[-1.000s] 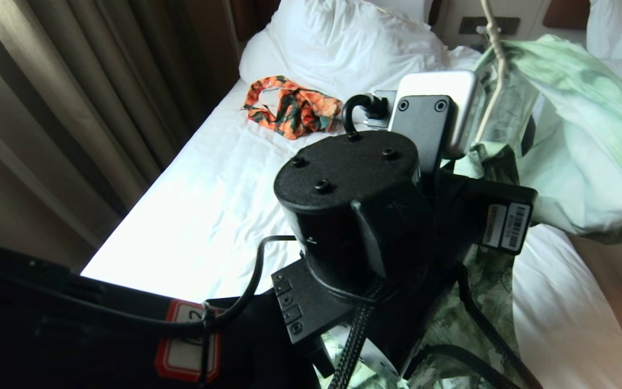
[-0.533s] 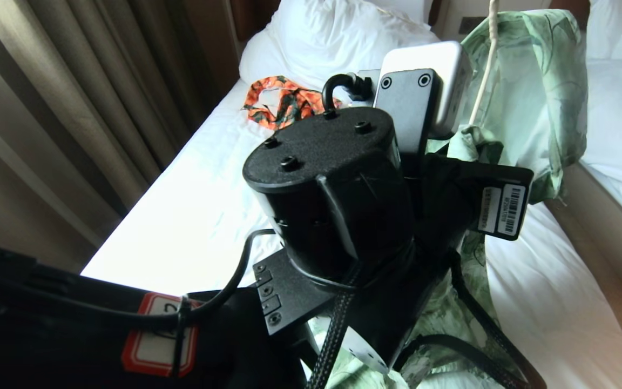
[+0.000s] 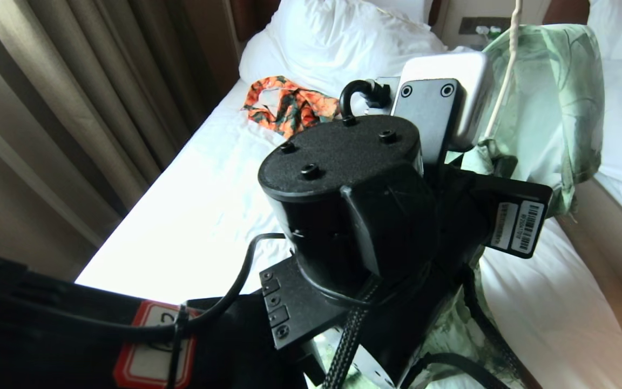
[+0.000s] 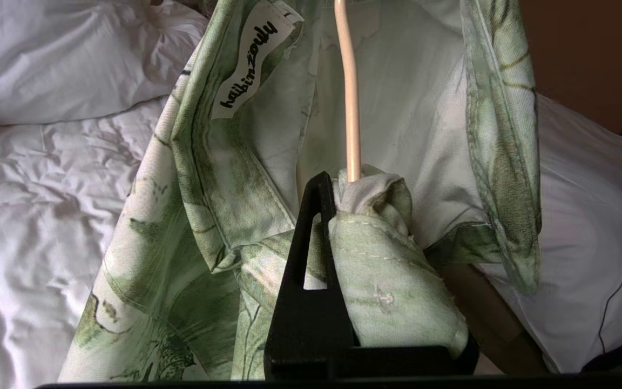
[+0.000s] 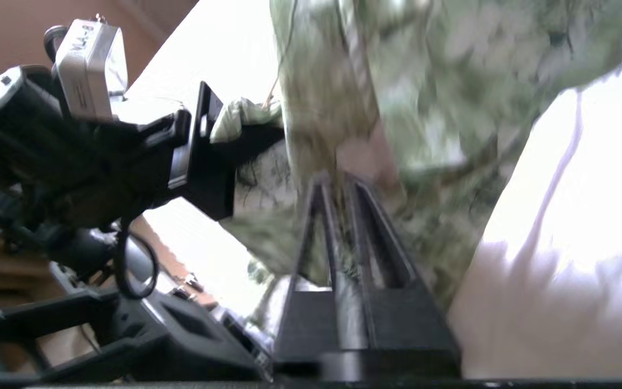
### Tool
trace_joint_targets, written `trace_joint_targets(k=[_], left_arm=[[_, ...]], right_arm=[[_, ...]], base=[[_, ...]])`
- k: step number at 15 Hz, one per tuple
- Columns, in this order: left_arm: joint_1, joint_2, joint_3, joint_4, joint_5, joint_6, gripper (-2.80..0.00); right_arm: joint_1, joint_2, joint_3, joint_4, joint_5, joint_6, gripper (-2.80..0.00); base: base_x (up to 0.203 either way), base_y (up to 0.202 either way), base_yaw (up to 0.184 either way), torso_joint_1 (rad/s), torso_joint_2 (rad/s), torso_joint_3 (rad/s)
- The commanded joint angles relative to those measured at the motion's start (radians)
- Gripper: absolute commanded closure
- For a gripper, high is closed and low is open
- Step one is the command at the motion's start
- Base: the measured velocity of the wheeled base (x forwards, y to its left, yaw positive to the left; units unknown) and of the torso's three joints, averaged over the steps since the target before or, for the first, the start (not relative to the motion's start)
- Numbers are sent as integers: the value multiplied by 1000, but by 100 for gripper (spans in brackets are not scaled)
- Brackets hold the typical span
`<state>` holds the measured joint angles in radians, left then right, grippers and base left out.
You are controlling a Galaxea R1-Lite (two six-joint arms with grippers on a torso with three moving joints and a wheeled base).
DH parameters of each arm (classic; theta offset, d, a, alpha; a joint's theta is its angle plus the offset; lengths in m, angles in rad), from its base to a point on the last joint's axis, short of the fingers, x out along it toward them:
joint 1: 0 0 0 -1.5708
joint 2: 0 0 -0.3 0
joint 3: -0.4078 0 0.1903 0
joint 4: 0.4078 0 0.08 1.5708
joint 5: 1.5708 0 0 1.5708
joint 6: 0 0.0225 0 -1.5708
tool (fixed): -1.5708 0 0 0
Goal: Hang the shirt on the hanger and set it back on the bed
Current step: Take the clothes hanger out of the clothes
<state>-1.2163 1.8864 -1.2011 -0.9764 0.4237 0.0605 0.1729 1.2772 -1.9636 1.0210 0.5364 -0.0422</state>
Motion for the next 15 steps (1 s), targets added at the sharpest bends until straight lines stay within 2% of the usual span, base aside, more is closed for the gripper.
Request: trace_joint_targets(k=[1,4,5,7,12,15], left_arm=[[-11,1,2,-3,4,-1,0],[-31,0,13,31,4,-4,0],[-45,-3,11,42,5,-4,0],[-63,-8,11,74,7,-4,0],[-75,-13,5,134,10,-11,0],[-77,-14,3,152,14,-11,0]], right_arm=[[11,51,-14,-65,3,-60,0],[12,54,-15,-121,-31,-169,0],[13,52,-15,-165,-54,-197,-280],[19,48,-18,-196,-65,-256,-280],[117,50,-15,-202,-67,-381,-280],[169,76,-15,-243,-67,-410,-280]], base=[[0,0,0,0,0,0],[0,0,0,0,0,0],[0,0,0,0,0,0],[0,0,0,0,0,0],[0,0,0,0,0,0],[0,0,0,0,0,0]])
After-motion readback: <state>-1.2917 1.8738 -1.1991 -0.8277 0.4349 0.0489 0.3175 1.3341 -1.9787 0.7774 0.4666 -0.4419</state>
